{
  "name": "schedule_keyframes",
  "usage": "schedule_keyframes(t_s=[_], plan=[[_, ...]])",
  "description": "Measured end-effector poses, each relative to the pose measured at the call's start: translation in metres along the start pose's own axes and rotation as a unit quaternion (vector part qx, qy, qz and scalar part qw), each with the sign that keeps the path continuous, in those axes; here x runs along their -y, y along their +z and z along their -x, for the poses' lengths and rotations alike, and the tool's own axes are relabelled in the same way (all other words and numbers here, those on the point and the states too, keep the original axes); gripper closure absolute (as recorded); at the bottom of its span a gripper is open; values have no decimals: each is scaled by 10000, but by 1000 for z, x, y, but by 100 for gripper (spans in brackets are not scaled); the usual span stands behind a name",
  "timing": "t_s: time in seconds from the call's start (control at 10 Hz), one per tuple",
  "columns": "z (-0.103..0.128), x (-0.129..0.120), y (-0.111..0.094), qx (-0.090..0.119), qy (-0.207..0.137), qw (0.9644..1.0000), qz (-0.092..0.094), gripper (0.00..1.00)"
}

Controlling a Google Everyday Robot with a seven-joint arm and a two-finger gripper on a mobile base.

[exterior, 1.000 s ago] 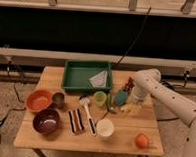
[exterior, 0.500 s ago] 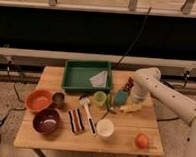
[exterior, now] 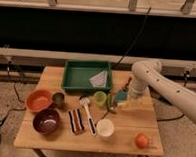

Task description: Place banana in purple bowl

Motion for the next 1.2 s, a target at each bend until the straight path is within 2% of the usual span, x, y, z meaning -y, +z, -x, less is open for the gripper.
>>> schedule_keyframes(t_s=[0.1,0.2,0.3,0.5,0.7,0.9,1.1,1.2], plan=[[20,-1,-6,76,-172,9998,-31,100],[51,-2,-15,216,-449,9987,-88,100],[65,-3,-19,281,-583,9978,-108,100],[109,-8,-28,474,-996,9938,-164,100],[157,-8,-33,629,-1436,9874,-217,100],[195,-7,-29,707,-1781,9813,-202,100],[216,-13,-25,742,-2030,9761,-207,100],[237,-19,-24,777,-2254,9709,-220,100]])
